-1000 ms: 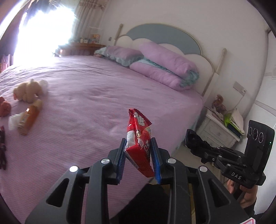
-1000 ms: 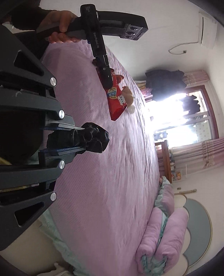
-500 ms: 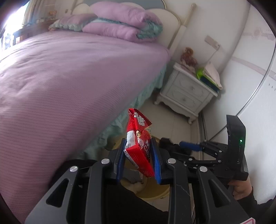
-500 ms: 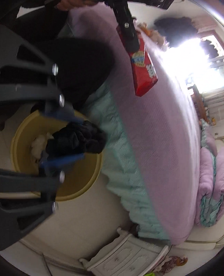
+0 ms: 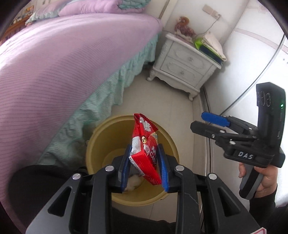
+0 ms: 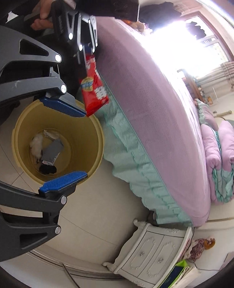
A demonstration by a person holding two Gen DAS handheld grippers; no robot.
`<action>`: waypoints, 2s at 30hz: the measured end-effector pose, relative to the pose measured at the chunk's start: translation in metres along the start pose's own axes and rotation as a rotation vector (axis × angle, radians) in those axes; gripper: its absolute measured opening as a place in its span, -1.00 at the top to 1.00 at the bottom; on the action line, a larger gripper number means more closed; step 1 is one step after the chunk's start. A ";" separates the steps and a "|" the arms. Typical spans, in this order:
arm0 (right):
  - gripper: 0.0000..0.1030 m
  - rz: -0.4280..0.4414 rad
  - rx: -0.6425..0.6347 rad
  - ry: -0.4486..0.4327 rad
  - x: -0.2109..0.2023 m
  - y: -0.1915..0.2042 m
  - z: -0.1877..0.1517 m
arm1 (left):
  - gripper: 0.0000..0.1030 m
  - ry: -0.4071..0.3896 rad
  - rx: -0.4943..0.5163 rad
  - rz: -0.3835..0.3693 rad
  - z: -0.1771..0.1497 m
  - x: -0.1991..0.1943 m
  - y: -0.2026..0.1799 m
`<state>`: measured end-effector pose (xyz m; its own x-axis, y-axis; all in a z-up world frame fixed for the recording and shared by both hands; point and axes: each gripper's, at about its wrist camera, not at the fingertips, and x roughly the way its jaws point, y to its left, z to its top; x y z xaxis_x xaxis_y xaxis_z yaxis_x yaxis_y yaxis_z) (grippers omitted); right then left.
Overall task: Collect trash
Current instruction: 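Carry the red snack bag and black cloth to the bucket and release both, then move both open grippers back over the items on the bed, then grasp the dark red ribbon with the left gripper while the right grasps the amber bottle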
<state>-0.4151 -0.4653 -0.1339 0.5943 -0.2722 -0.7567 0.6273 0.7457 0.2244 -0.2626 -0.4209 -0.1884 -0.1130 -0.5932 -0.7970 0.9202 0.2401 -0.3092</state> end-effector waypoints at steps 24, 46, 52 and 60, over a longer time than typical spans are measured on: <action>-0.46 0.314 -0.218 -0.171 -0.015 0.102 0.038 | -0.79 -0.218 -0.141 0.246 -0.027 -0.109 0.043; -0.84 0.790 -0.549 -0.261 0.008 0.384 0.073 | -0.92 -0.524 -0.690 0.937 -0.145 -0.341 0.207; -0.84 0.799 -0.556 -0.222 0.022 0.402 0.074 | -0.92 -0.505 -0.728 0.947 -0.144 -0.340 0.259; -0.84 0.766 -0.567 -0.168 0.042 0.413 0.073 | -0.91 -0.505 -0.793 0.905 -0.142 -0.335 0.312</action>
<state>-0.0938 -0.2130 -0.0285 0.8332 0.3589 -0.4207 -0.2697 0.9279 0.2575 0.0090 -0.0382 -0.0920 0.7383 -0.1630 -0.6545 0.1056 0.9863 -0.1265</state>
